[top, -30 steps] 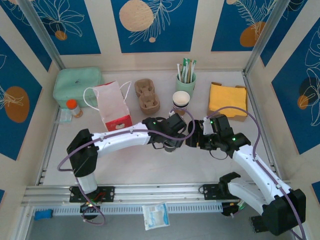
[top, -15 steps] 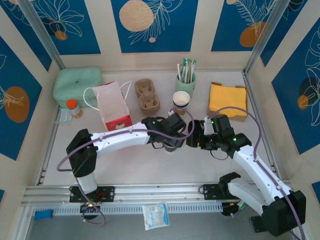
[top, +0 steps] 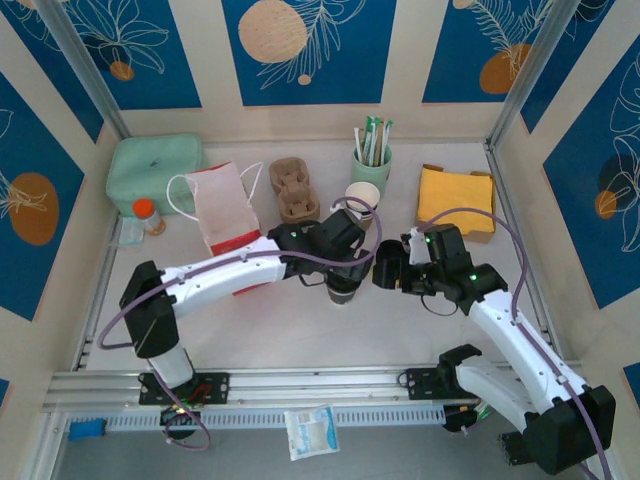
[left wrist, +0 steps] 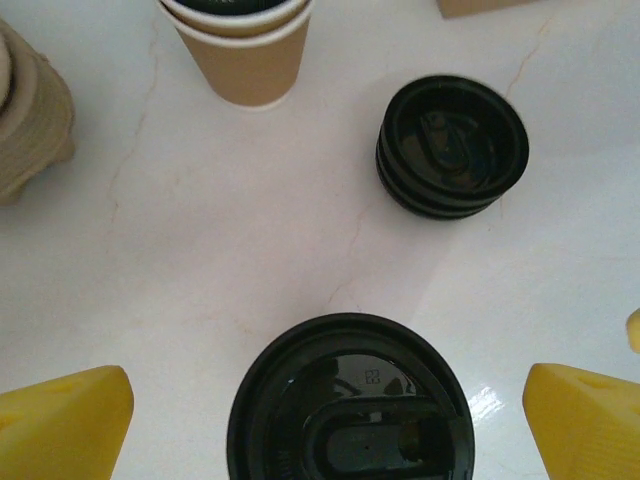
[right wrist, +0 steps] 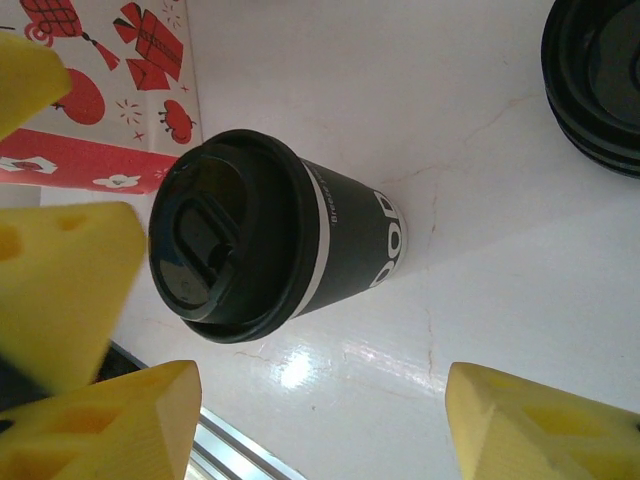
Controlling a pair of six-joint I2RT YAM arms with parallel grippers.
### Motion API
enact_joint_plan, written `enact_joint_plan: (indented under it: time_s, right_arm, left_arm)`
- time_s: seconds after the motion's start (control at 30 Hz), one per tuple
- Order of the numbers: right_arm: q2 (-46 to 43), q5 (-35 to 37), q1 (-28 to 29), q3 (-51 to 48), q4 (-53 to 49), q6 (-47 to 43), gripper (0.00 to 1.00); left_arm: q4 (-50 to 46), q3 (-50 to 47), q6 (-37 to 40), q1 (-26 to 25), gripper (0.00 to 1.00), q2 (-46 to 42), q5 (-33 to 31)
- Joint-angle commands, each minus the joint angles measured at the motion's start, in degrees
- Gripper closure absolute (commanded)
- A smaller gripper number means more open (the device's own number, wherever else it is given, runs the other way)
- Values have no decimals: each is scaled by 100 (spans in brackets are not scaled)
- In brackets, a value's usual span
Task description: Pack the takeout coffee
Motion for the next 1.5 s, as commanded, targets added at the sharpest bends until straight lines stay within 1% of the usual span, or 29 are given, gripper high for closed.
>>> enact_joint_plan:
  time_s: [0.0,0.17,0.3,0.53,0.8,1.47]
  right_arm:
    - [119,-165,-12,255,-190,31,35]
    - [545,-290,18,480,-251,-29,37]
    - [903,-191,184,696,-287,-98,37]
    - [1453,163,582,971,-282,-186,34]
    - [1798,341,830,1111,-221,-207,34]
    - [1957,384,838,881,-19,-148,34]
  left_arm:
    - [5,-122,-201,200,1,-491,144]
    - [132,-894,-521,456,1,-1134,497]
    - [215,-1522,-727,534,1,-1538,716]
    - [425,-2194,-946,534,1,-1767,906]
    - [633,-2327,-958,534,1,-1574,964]
    - [828,-2673,-992,534,1,-1346,964]
